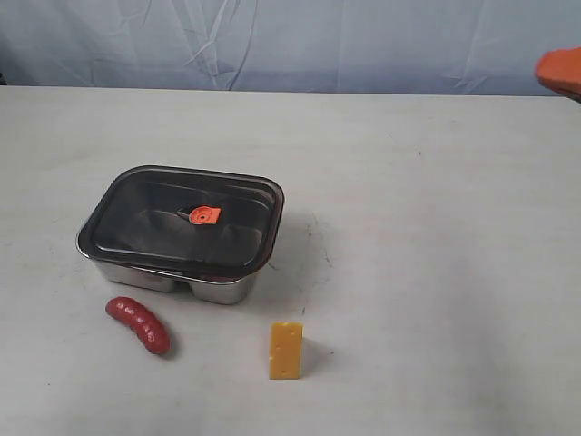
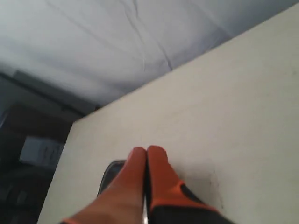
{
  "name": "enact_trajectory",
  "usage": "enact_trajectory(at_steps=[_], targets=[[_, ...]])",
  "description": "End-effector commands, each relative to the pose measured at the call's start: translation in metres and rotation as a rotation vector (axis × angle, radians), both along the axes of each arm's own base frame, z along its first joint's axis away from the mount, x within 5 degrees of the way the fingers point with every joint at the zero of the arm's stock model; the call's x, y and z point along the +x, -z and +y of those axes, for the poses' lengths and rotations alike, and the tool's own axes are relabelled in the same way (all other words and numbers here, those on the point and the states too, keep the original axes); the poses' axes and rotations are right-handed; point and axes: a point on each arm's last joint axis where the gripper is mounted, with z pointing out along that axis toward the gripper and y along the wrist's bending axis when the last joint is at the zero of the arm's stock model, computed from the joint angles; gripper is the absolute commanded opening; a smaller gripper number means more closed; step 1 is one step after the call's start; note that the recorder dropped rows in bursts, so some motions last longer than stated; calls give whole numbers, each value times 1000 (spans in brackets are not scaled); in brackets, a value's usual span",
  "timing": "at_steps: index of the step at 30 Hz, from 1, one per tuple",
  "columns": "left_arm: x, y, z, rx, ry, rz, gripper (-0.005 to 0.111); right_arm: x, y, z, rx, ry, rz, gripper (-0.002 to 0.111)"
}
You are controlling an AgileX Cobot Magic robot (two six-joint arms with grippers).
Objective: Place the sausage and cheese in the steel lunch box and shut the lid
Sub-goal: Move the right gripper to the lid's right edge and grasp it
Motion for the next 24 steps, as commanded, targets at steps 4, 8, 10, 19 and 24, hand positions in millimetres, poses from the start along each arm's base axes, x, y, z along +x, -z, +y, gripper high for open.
enact_trajectory(at_steps=[4,8,10,19,24], targets=[[0,0,0,0,-2,-11,0,96,48,38,148,-470,139,-1],[0,0,0,0,-2,-11,0,123,91,69,249,-532,217,-1],[0,0,0,0,-2,-11,0,131,109,81,257,-553,222,5],[0,0,0,0,-2,-11,0,147,160,109,233,-558,313,69],[0,0,0,0,-2,-11,0,144,173,125,167,-539,343,69]])
